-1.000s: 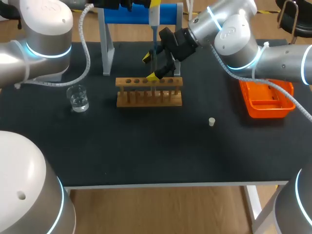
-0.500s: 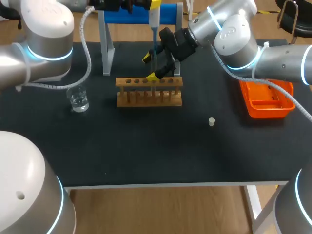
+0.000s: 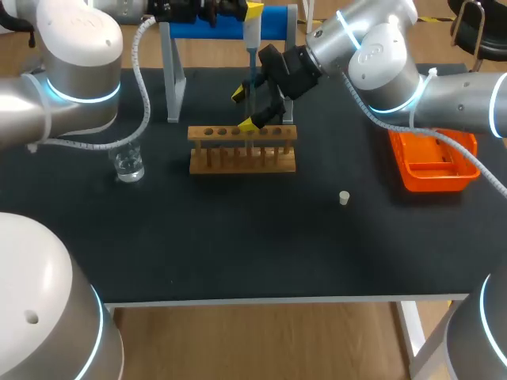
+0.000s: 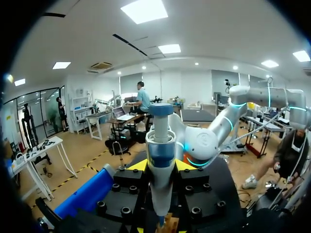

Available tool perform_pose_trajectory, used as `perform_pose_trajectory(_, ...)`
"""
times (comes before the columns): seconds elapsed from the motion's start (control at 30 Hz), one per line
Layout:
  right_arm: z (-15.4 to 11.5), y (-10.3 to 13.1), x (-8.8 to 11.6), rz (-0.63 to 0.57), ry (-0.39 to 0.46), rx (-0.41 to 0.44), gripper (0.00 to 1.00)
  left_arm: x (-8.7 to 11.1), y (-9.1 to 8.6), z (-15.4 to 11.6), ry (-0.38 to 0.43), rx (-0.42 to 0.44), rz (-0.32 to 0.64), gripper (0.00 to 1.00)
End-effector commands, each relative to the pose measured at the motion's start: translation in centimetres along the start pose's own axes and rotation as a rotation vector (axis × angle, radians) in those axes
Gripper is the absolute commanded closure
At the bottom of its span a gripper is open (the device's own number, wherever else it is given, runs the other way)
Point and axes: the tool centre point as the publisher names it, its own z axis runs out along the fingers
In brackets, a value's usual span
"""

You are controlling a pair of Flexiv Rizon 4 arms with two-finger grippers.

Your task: Invert the test tube, pick up the pipette, mount the tip to pipette, aspirate from beaker and dispense into the tube, eject the tip, return the pipette, and cap with the stopper.

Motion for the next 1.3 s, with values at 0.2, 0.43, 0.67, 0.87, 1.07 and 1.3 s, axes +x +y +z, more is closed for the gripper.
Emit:
perform_pose_trajectory(0.2, -0.1, 0.0, 0.1, 0.0, -0.001, 0.002, 0.0, 0.2, 0.3, 0.1, 0.002, -0.012, -0.004, 1.0)
perform_pose_trajectory(0.43, -0.1, 0.0, 0.1, 0.0, -0.001, 0.002, 0.0, 0.2, 0.6, 0.0, -0.003, -0.016, -0.007, 1.0)
perform_pose_trajectory(0.67, -0.1, 0.0, 0.1, 0.0, -0.001, 0.002, 0.0, 0.2, 0.7, 0.0, -0.003, -0.012, -0.011, 1.0)
perform_pose_trajectory(0.87, -0.1, 0.0, 0.1, 0.0, -0.001, 0.002, 0.0, 0.3, 1.0, 0.3, 0.0, -0.007, -0.014, 1.0)
perform_pose_trajectory(1.07, -0.1, 0.0, 0.1, 0.0, -0.001, 0.002, 0.0, 0.3, 1.1, 0.6, 0.007, -0.009, -0.013, 1.0)
perform_pose_trajectory(1.3, -0.1, 0.0, 0.1, 0.0, -0.001, 0.002, 0.0, 0.3, 1.2, 0.6, 0.004, -0.008, -0.013, 1.0)
